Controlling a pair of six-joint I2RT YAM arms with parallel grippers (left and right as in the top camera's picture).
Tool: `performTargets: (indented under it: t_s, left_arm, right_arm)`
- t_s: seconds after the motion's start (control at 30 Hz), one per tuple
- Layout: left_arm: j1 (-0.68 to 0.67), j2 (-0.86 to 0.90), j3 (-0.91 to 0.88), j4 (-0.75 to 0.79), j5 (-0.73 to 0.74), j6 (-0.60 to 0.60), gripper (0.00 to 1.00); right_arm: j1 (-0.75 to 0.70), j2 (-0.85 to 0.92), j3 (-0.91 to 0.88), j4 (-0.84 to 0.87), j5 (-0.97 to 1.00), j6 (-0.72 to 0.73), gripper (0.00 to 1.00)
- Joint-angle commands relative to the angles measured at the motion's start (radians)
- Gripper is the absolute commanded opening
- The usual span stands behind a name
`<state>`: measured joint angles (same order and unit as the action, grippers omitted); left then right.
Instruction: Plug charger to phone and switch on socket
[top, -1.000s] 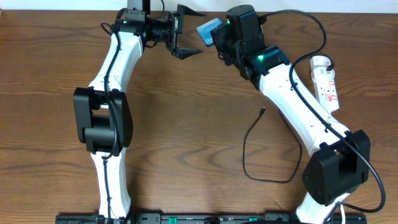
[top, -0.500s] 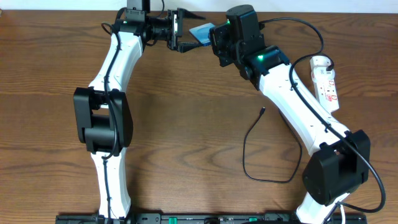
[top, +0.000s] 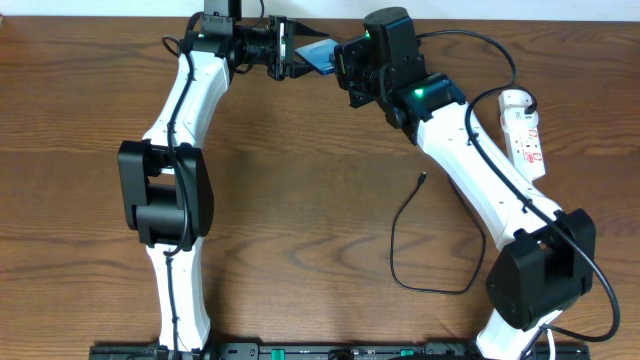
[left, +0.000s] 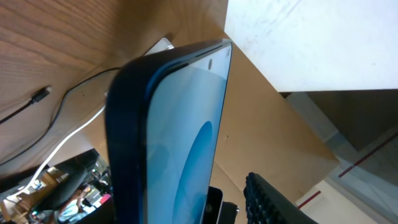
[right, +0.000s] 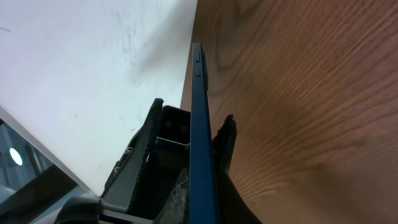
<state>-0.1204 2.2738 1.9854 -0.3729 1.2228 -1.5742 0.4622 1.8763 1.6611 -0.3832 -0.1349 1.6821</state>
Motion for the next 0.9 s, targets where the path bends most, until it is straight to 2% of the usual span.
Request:
performTargets:
  t_s: [0.0,0.03,0.17,0.6,0.7,0.8,0.87]
  left_arm:
    - [0.003,-0.026,0.006,0.002,-0.013,-0.002,0.45]
    - [0.003,-0.026,0.006,0.002,-0.012,-0.002,0.41]
    - [0.003,-0.026,0.006,0.002,-0.012,-0.002,0.36]
    - [0.003,-0.026,0.007,0.002,0.008,-0.002,0.25]
    - [0.003,-0.026,0.006,0.002,0.02,-0.002,0.25]
    - [0.003,-0.026,0.006,0.002,0.023,-0.002,0.19]
    - [0.003,-0.026,0.006,0.002,0.024,-0.002,0.08]
  right_arm:
    - [0.003,-0.05,0.014,0.013,-0.007,0.026,0.02]
    - [0.003,-0.05,0.014,0.013,-0.007,0.034,0.02]
    - [0.003,-0.05,0.014,0.013,-0.007,0.034,0.02]
    - [0.011,-0.049,0.014,0.027,-0.023,0.034,0.02]
    - [0.011,-0.049,0.014,0.032,-0.033,0.034,0.06]
    - [0.011,-0.049,0.014,0.032,-0.033,0.034,0.06]
    - [0.011,-0.049,0.014,0.032,-0.033,0.034,0.09]
